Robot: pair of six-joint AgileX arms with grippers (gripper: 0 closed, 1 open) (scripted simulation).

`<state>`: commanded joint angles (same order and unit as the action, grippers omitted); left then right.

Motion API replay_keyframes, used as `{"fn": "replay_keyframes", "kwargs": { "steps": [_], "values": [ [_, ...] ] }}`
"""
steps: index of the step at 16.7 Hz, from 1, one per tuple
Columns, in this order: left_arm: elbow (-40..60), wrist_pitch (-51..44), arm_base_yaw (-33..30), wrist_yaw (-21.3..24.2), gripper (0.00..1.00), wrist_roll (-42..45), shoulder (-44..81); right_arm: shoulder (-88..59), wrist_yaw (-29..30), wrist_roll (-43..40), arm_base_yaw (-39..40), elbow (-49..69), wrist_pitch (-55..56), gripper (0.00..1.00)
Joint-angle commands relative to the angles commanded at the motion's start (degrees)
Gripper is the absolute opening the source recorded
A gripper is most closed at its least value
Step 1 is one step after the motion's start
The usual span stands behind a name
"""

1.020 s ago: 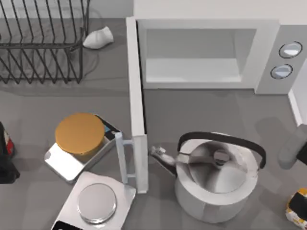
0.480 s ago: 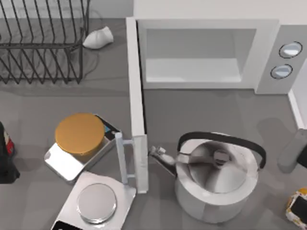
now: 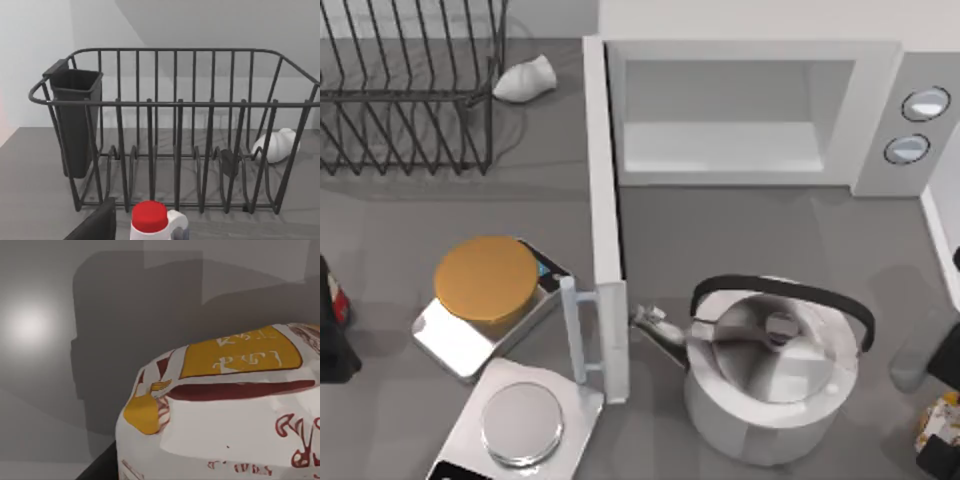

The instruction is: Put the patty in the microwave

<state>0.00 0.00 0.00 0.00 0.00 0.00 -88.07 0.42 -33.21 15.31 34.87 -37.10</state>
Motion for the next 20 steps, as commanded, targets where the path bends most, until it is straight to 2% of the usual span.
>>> {"fn": "replay_keyframes", "kwargs": {
  "steps": [8,20],
  "values": [
    [0.0,0.0,0.0,0.0,1.00,0.0,0.0,-3.0,-0.2,3.0,3.1,-0.5,3.7,1.00],
    [0.0,0.0,0.0,0.0,1.00,0.0,0.0,-3.0,-0.2,3.0,3.1,-0.5,3.7,0.10]
  ]
}}
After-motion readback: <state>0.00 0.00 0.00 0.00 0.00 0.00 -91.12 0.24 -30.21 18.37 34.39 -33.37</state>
